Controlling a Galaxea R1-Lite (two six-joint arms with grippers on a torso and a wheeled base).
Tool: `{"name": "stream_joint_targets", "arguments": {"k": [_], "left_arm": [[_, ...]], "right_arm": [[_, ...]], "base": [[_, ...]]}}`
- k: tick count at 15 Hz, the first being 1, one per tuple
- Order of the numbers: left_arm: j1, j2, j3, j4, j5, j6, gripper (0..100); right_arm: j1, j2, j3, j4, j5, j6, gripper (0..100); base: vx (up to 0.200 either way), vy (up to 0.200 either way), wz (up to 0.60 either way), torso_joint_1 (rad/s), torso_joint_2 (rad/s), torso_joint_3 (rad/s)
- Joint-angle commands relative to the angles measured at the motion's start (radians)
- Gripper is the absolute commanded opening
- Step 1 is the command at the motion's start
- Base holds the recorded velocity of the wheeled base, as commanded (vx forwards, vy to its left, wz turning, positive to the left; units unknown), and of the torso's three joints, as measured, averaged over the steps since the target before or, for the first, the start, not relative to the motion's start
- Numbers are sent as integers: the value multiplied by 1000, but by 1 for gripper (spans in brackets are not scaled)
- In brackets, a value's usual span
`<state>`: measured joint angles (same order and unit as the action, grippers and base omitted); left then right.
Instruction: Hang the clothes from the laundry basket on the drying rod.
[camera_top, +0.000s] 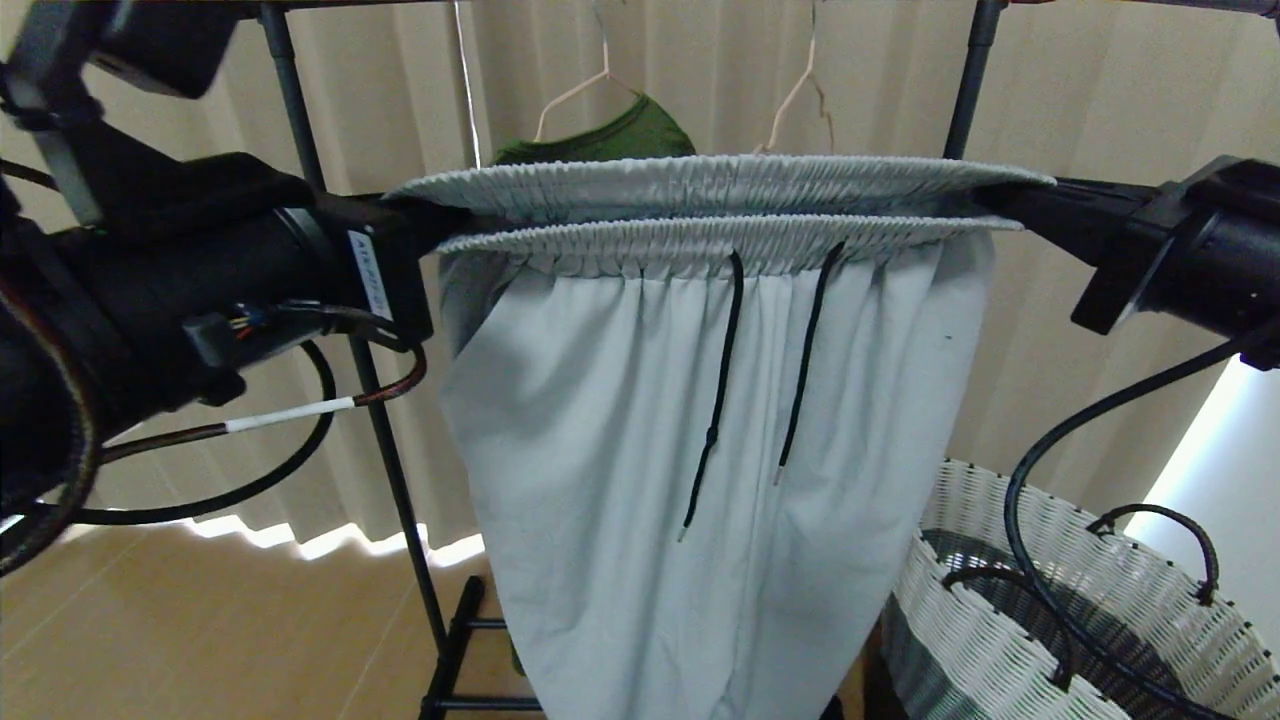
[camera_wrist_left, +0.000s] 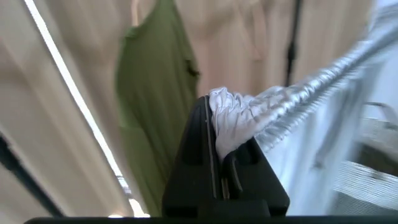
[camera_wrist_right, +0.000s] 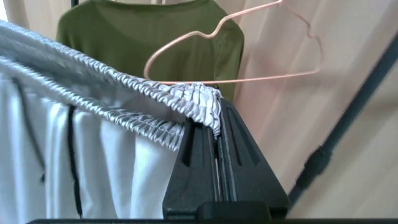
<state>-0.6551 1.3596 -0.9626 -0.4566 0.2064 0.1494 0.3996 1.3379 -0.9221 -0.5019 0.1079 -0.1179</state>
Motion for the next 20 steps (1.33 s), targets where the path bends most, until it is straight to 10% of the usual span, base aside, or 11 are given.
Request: {"name": "stream_joint_targets", "arguments": {"k": [1,14,15,20], "left_arm": [[-8,76,28,-47,13,22,0],[-9,59,28,-68,11,26,0],[-8,55,28,-68,11,26,0],[-1,58,65,-68,84,27,0]], "right_arm": [[1,-51,26,10,1,0,0],[1,-55,35,45,1,0,0],[1,-55,40,45,1,0,100],[4,-69,163,28,6,1,100]], "base": [[0,0,0,0,0,0],[0,0,0,0,0,0],[0,0,0,0,0,0],[0,0,0,0,0,0]]}}
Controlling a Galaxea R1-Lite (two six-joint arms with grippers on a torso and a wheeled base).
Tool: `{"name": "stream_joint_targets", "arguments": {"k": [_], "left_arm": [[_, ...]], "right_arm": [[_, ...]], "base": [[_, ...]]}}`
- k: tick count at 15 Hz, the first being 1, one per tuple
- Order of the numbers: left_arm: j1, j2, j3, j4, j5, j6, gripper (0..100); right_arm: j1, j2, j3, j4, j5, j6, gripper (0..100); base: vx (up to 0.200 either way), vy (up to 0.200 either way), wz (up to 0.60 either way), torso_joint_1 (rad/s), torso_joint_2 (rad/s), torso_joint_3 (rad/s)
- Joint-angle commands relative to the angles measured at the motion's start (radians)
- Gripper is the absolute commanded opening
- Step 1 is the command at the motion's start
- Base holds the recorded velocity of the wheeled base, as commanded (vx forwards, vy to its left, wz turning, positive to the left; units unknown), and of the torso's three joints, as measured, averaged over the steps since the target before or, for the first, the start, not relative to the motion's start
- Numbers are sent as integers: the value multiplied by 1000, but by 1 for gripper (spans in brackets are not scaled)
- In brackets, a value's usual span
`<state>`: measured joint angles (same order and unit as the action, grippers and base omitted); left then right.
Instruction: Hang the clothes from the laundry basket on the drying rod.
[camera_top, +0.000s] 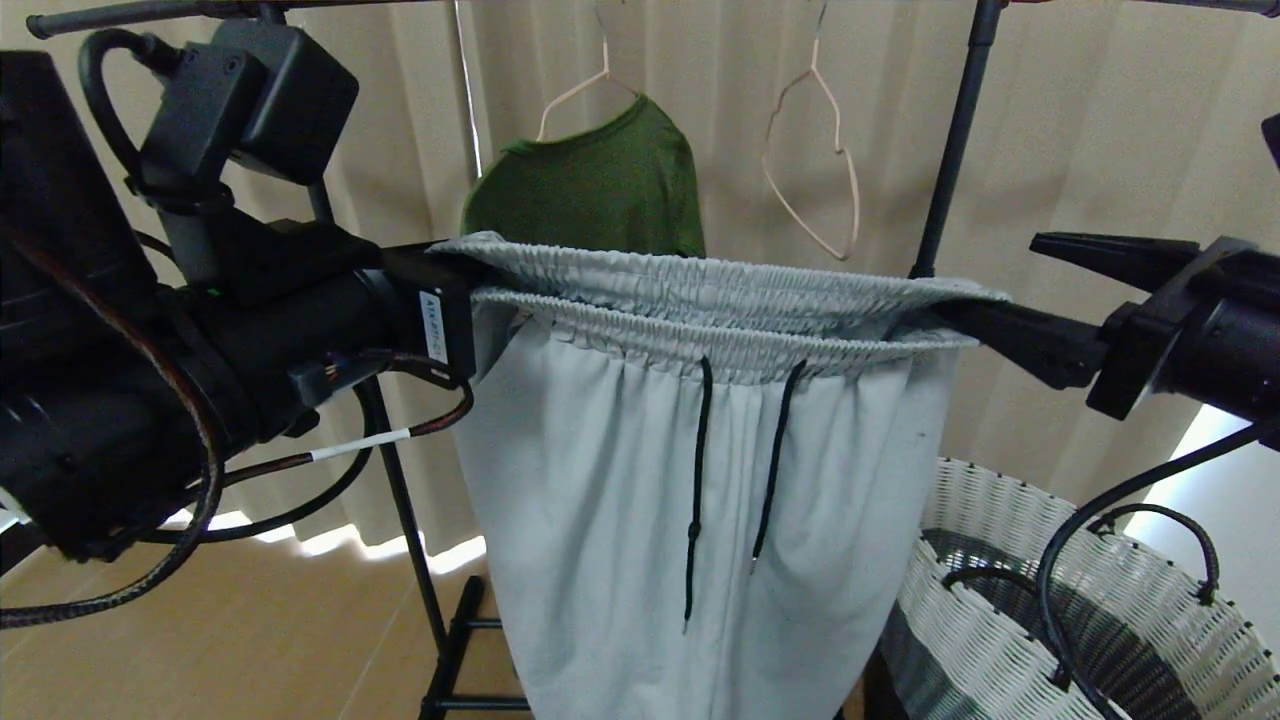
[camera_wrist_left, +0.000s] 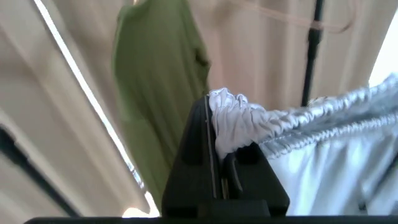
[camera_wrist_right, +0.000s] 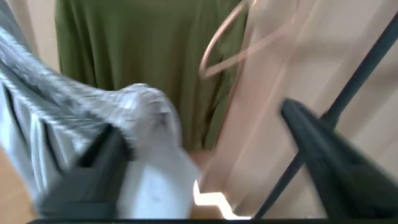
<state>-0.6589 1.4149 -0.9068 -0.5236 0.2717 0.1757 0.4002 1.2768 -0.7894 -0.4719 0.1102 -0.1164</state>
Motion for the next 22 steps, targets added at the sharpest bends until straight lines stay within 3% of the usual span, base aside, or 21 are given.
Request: {"name": "stream_joint_targets", "arguments": {"k": [1,6,11,17,22], "left_arm": [[4,3,12,-1,55,-1,0],[12,3,43,-27,92,-1,0],[19,24,40,-65,116,1,0],[19,24,32,-65,118,1,0],[42,24,11,-65,118,2,0]], "right_arm": [[5,-16,41,-2,6,1,100],[19,-40,71,-2,16,9,100],[20,-85,87,-2,106,32,100],[20,-93,104,-1,124,41,100],[20,-116,128,9,235,40,100]], "base": [[0,0,0,0,0,0],[0,0,0,0,0,0],[0,0,0,0,0,0],[0,0,0,0,0,0],[0,0,0,0,0,0]]}}
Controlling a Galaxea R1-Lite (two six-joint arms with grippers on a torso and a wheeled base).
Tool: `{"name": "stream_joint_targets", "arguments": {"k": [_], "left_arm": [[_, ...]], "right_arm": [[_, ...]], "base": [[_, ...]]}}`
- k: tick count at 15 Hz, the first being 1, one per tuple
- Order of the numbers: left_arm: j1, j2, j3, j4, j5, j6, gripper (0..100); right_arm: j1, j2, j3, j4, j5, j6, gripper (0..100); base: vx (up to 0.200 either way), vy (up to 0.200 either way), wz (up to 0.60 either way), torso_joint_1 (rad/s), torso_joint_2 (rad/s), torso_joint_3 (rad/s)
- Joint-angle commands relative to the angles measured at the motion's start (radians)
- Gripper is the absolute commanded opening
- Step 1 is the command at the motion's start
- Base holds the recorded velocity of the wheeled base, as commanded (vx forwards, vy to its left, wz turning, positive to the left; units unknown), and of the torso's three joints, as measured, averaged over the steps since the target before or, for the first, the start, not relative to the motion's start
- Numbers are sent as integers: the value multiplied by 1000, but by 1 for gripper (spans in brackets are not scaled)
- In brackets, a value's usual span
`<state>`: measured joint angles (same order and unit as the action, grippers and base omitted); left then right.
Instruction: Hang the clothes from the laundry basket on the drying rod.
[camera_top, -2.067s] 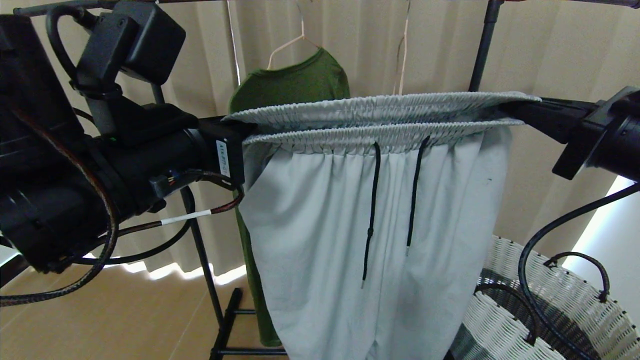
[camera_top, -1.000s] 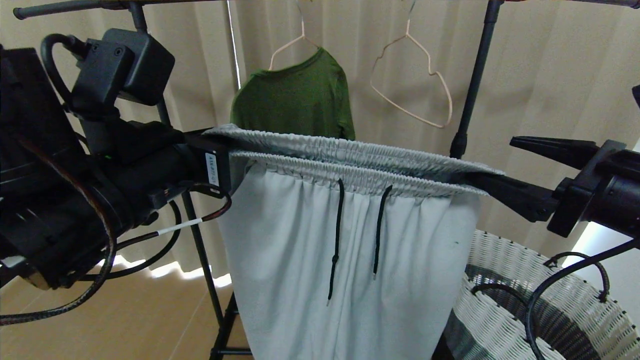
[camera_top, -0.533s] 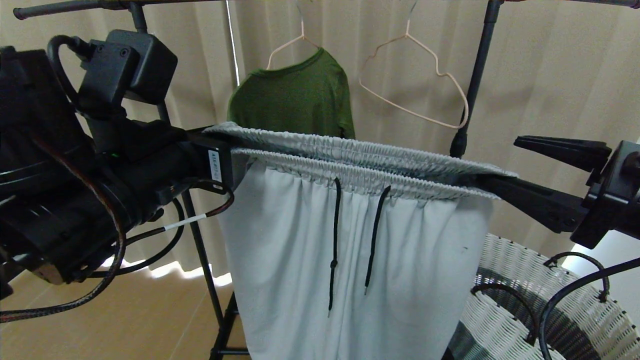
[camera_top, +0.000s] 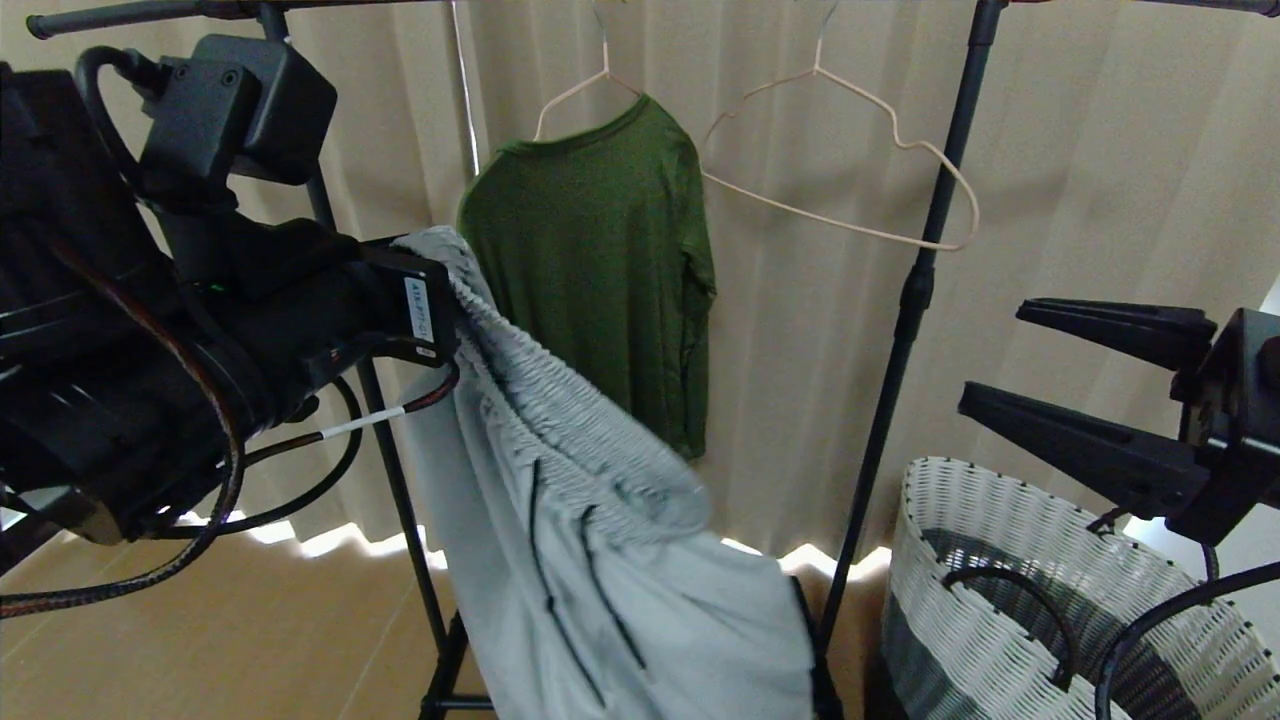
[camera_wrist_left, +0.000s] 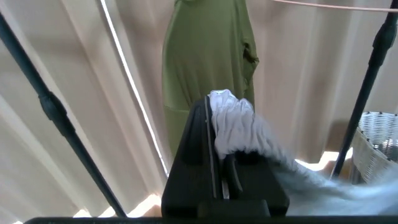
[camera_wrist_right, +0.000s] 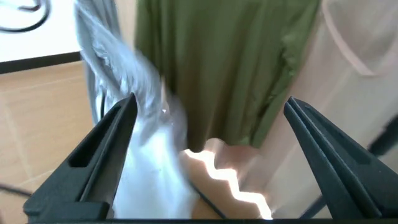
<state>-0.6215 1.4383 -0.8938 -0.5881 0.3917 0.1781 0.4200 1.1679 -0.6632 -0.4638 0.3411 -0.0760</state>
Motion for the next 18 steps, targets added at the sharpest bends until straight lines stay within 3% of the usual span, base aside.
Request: {"name": "stream_joint_targets", "arguments": {"k": [1,3,6,8,9,13,14,15,18], "left_arm": [[6,1,1,-1,-2,0,0],[6,-10,16,-1,-4,1,0],[8,-70,64,7,-5,32,0],[39,-137,148,8,-8,44,0],[52,-160,173,8,-13,44,0],[72,-211,217,8,-19,44,0],[74,-236,237,8,-19,44,0],[74,-243,243,8,-19,44,0],[74,-243,243,8,-19,47,0]], "right_arm": [[-1,-5,2,2,1,-2,100],[-52,10,27,5,-39,-19,100],[-122,18,42,7,-214,-67,100],[-122,13,103,-7,-458,-70,100],[-122,12,129,-10,-510,-67,100],[-124,-5,200,-99,-527,-47,100],[-124,-4,278,-234,-527,-47,100],[-124,-5,306,-272,-528,-47,100],[-167,-19,347,-302,-522,-34,100]], "base": [[0,0,0,0,0,0],[0,0,0,0,0,0],[0,0,0,0,0,0],[0,0,0,0,0,0],[0,0,0,0,0,0],[0,0,0,0,0,0],[0,0,0,0,0,0],[0,0,0,0,0,0],[0,0,0,0,0,0]]}}
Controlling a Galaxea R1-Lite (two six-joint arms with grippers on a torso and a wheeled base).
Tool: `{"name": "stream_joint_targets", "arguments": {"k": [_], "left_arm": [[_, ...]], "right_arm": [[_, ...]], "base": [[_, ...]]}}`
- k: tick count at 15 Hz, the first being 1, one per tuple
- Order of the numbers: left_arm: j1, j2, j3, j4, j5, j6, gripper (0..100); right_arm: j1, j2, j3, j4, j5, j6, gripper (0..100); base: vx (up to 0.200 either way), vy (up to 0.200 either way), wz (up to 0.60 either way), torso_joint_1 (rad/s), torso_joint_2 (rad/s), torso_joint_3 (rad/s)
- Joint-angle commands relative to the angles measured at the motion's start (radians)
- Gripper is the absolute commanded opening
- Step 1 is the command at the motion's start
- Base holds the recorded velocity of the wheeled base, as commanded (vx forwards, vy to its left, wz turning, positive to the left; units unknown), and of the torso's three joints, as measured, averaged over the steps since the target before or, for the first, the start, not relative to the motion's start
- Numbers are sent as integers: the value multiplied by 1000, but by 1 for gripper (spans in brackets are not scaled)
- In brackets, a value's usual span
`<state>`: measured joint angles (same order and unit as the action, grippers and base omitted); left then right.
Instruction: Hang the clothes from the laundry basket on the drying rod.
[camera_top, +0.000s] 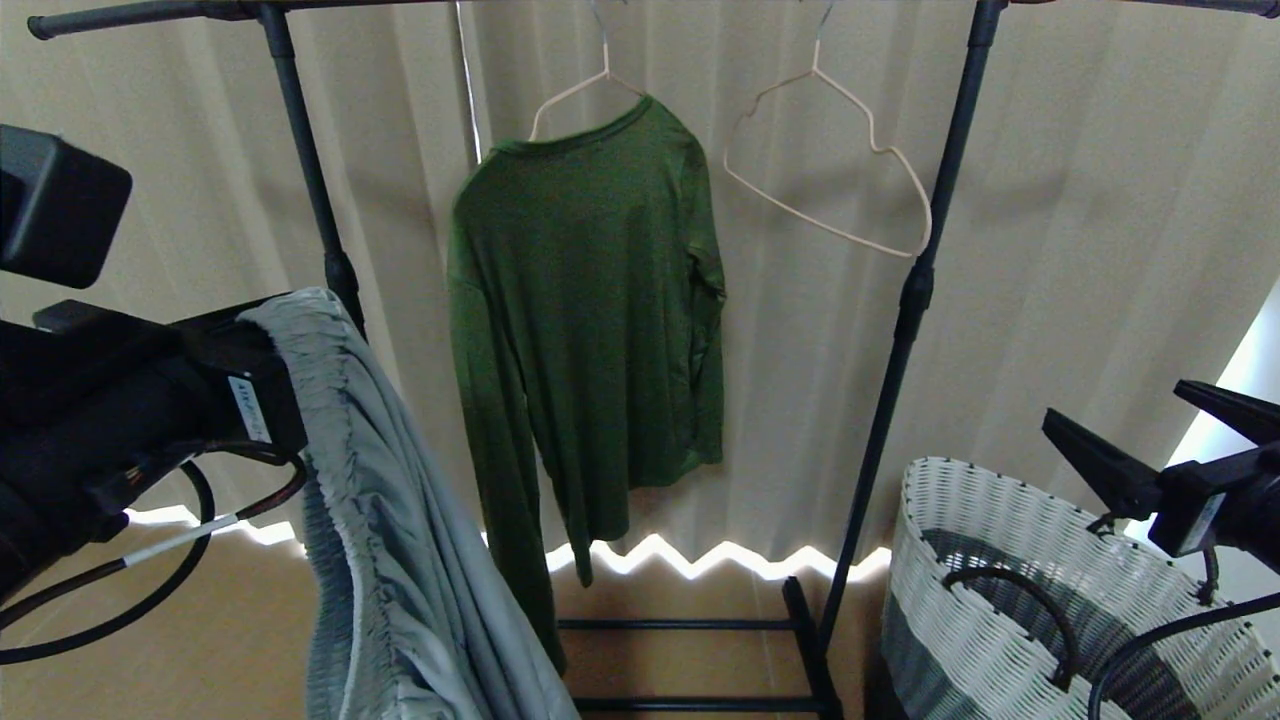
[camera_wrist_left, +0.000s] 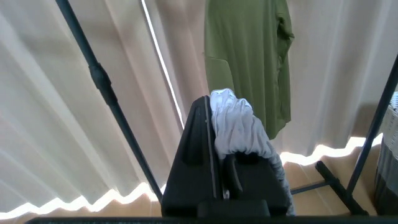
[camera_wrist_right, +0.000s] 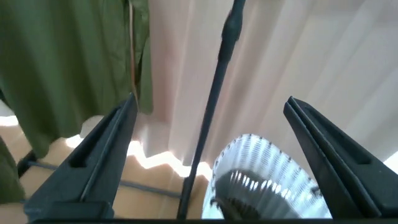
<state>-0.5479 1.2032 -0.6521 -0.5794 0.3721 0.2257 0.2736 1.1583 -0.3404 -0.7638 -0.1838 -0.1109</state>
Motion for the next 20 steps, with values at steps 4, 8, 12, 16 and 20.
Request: {"name": "stream_joint_targets", "arguments": {"k": [4,8,12,16,20], "left_arm": [[0,-7,5,0,1,14,0],[0,-7,8,0,2,14,0],[0,-7,11,0,2,15,0],[-1,-8,31,0,1,15,0],[-1,-7,34,0,2,15,0]], "right_arm": [[-91,-26,23,-3,3,0,100],[-94,-71,31,0,3,0,100],[-94,-69,31,0,7,0,100],[-94,-65,34,1,29,2,100],[-94,-62,38,0,32,5,100]], "base": [[0,0,0,0,0,0],[0,0,0,10,-40,-31],[0,0,0,79,-259,-257],[0,0,0,171,-537,-294],[0,0,0,187,-487,-288]]}}
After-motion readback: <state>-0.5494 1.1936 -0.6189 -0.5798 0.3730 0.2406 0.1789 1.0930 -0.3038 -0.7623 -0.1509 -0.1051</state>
